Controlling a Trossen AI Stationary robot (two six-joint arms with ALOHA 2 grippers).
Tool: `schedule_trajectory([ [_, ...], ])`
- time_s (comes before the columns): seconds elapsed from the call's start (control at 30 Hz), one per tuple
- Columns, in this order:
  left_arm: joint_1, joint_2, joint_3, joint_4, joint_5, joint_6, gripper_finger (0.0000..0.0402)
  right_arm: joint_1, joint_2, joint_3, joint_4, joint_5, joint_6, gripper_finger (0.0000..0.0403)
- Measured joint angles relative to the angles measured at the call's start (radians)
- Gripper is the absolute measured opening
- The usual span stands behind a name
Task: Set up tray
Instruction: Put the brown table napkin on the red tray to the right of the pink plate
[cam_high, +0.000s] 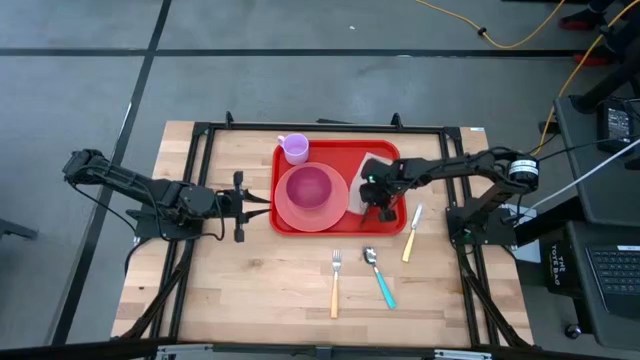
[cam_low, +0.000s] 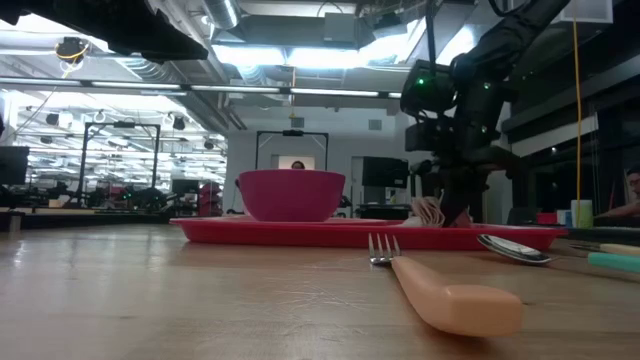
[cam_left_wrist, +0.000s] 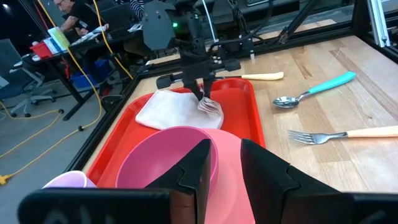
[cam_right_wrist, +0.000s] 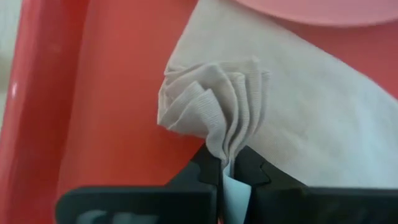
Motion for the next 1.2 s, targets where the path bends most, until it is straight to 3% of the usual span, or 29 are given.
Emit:
schedule_trajectory([
  [0.27, 0.0, 0.0, 0.0, 0.0, 0.0, 0.0, 0.0082, 0.045, 0.0, 0.0, 0.0, 0.099, -0.009, 0.0018],
  [1.2, 0.0, 0.0, 0.0, 0.0, 0.0, 0.0, 0.0082, 0.041, 0.0, 0.008, -0.039, 0.112, 0.0, 0.0214],
])
